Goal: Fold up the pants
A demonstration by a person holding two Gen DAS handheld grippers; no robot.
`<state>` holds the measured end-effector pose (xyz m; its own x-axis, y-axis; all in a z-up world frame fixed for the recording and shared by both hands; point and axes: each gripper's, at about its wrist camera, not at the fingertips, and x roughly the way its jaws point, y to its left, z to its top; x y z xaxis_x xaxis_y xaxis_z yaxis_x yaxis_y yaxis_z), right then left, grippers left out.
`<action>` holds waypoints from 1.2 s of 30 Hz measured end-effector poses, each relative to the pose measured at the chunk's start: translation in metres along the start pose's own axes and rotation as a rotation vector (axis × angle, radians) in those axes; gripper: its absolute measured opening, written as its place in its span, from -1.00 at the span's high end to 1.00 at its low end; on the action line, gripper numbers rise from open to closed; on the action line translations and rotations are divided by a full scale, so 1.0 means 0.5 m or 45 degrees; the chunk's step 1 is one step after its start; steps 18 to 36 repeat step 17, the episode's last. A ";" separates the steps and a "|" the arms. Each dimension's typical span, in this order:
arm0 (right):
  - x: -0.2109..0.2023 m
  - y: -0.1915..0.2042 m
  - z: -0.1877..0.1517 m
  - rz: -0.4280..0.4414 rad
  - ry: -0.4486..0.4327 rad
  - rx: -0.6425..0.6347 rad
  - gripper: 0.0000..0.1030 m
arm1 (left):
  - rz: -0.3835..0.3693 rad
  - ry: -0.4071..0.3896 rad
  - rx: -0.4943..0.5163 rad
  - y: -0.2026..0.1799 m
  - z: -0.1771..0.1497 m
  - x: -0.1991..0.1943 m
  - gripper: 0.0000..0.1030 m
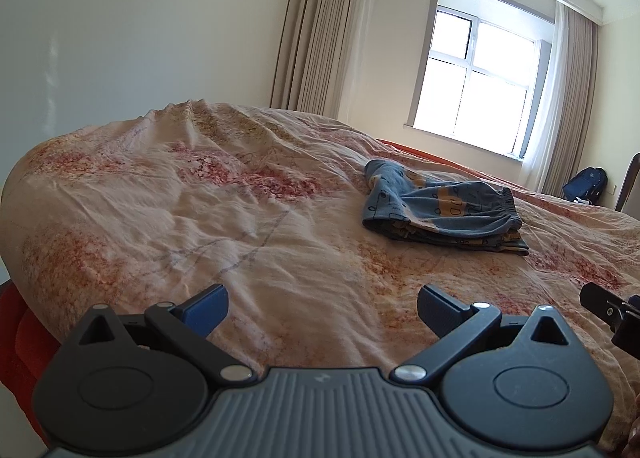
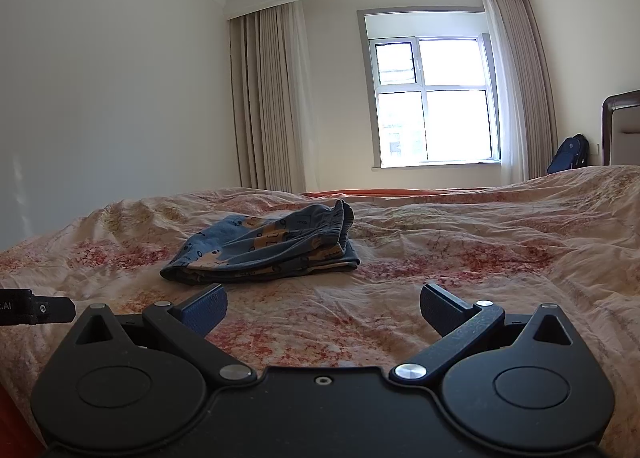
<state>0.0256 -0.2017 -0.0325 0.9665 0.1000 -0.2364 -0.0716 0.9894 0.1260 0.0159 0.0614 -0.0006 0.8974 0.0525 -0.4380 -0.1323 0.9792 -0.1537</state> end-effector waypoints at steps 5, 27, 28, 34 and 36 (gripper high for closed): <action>-0.001 0.000 0.000 0.000 -0.001 -0.001 -0.99 | -0.005 -0.014 0.017 -0.004 -0.005 -0.005 -0.99; -0.002 0.000 0.000 -0.001 -0.001 -0.001 -0.99 | -0.010 -0.010 0.032 -0.010 -0.011 -0.003 -0.99; -0.002 0.000 0.000 -0.001 -0.001 -0.001 -0.99 | -0.010 -0.010 0.032 -0.010 -0.011 -0.003 -0.99; -0.002 0.000 0.000 -0.001 -0.001 -0.001 -0.99 | -0.010 -0.010 0.032 -0.010 -0.011 -0.003 -0.99; -0.002 0.000 0.000 -0.001 -0.001 -0.001 -0.99 | -0.010 -0.010 0.032 -0.010 -0.011 -0.003 -0.99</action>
